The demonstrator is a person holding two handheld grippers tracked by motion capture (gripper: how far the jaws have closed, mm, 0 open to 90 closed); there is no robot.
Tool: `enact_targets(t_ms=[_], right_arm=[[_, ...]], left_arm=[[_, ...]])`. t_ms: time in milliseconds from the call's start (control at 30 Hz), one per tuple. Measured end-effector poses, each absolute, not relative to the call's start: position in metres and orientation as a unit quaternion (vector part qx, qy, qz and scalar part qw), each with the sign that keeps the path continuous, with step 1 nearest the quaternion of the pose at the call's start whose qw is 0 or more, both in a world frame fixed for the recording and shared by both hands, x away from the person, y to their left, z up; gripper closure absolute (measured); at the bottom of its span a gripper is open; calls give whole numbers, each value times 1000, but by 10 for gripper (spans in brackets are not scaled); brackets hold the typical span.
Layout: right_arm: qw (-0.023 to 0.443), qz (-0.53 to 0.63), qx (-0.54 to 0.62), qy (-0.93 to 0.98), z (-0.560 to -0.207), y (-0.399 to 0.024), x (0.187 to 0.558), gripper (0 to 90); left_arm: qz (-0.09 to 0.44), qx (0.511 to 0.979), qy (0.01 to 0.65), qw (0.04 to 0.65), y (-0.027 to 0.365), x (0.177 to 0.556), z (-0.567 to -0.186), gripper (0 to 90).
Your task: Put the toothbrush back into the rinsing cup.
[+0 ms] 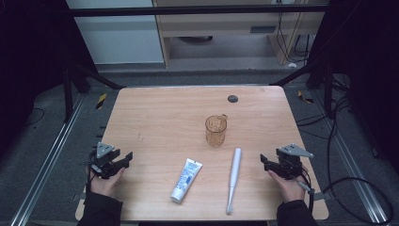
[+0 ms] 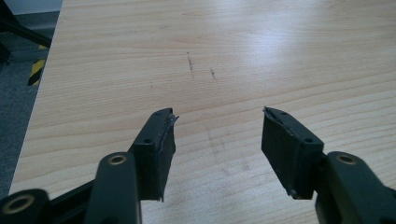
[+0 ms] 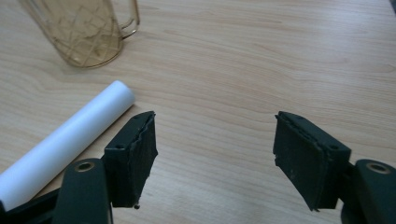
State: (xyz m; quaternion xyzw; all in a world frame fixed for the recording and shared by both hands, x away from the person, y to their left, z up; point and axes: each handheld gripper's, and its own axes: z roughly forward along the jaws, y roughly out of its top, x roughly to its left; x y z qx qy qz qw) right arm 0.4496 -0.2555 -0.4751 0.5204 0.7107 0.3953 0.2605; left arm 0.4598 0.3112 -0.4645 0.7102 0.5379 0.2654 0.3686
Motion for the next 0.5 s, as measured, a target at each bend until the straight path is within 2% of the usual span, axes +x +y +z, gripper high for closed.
enact_targets(t_ms=[167,500], right_arm=[[257,410,506,714,-467,-247,443,358],[240,432,477,727,-452,-229,432,442]], left_arm=[[267,716,538,357,311,458,-464,501],[282,721,528,349,309,458,-465,512]])
